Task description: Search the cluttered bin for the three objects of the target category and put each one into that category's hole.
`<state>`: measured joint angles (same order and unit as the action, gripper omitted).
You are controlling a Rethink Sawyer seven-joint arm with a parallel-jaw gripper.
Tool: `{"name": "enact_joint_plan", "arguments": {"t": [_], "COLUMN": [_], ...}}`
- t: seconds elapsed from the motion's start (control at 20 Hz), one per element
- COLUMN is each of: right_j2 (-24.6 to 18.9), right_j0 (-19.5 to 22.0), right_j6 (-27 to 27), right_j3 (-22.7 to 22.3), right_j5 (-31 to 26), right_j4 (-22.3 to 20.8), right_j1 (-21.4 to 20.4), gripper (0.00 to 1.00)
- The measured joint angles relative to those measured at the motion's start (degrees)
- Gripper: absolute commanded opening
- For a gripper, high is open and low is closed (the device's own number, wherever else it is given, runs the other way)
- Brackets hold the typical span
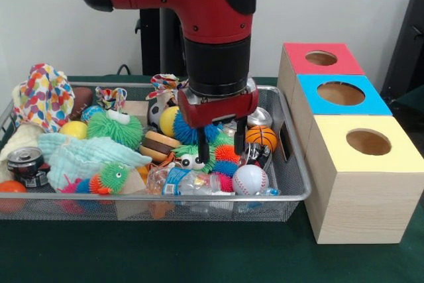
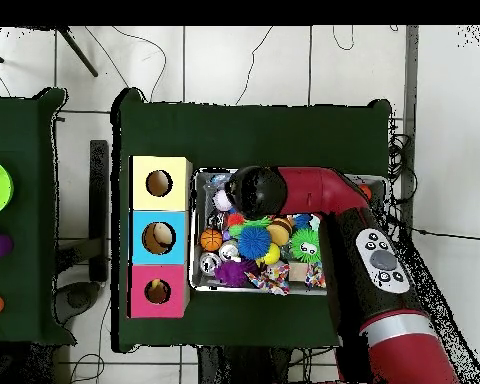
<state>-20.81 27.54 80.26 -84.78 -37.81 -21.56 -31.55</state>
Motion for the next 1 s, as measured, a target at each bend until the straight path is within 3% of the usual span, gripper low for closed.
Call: {"name": "enact_joint_plan", "arguments": {"t": [1.0], "right_j2": [-1.4], "right_j0": [3.9], "right_j6": [0.0], "right_j3": [1.2], "right_j5": [-0.3], "right_j4": [-5.5], "right_j1": [1.1], "gripper": [1.0]}}
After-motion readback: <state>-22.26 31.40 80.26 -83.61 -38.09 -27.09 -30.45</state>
